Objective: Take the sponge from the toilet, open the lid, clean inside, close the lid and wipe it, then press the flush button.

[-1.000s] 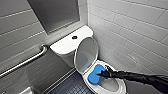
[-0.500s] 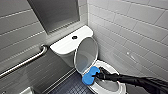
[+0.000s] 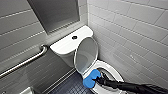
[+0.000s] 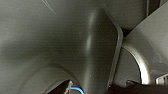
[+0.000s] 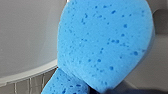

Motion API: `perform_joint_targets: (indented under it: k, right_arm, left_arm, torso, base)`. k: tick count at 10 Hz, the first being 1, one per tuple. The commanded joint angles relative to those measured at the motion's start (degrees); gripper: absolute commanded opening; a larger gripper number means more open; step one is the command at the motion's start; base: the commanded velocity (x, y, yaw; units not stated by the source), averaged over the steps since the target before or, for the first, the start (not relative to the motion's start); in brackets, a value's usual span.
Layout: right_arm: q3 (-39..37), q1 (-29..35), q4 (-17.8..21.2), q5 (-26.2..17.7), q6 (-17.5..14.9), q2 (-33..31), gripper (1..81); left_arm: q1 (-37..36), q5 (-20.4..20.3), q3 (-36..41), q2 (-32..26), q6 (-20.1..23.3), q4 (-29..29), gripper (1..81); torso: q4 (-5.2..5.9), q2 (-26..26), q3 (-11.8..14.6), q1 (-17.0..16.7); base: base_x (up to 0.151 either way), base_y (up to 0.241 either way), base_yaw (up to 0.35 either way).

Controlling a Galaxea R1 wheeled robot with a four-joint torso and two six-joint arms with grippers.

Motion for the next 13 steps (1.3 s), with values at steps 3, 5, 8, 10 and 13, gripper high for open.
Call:
perform_joint_targets:
  k: [3, 5, 8, 10, 13]
  right_arm:
    - [14.39, 0.07, -1.40, -5.56, -0.11, -11.16, 1.0]
    - [15.97, -2.57, -1.49, -4.77, -0.11, -14.24, 1.0]
    - [22.65, -4.33, -1.58, -3.10, -0.11, -22.75, 1.0]
    - [26.52, -5.73, -1.40, -2.13, -0.11, -28.56, 1.0]
    - [29.94, -9.43, -1.49, 0.51, -0.02, -36.03, 1.0]
  left_arm:
    - [1.18, 4.77, 0.88, -0.23, 0.39, -0.13, 81.1]
    - [1.18, 4.77, 0.88, -0.32, 0.39, -0.13, 81.1]
    - [1.18, 4.77, 0.97, -0.06, 0.39, 0.22, 81.1]
    - [1.18, 4.77, 1.06, -0.06, 0.47, 0.22, 81.1]
    - [1.26, 4.77, 1.06, -0.06, 0.47, 0.31, 81.1]
  torso:
    - [0.00, 0.00, 0.00, 0.00]
    - [0.00, 0.00, 0.00, 0.00]
    - [0.00, 0.00, 0.00, 0.00]
    - [0.00, 0.00, 0.00, 0.00]
    - [0.00, 0.00, 0.00, 0.00]
  base:
    - [0.000, 0.000, 0.000]
    - [0.000, 0.000, 0.000]
    - [0.000, 0.000, 0.000]
    - [0.000, 0.000, 0.000]
    - [0.000, 0.000, 0.000]
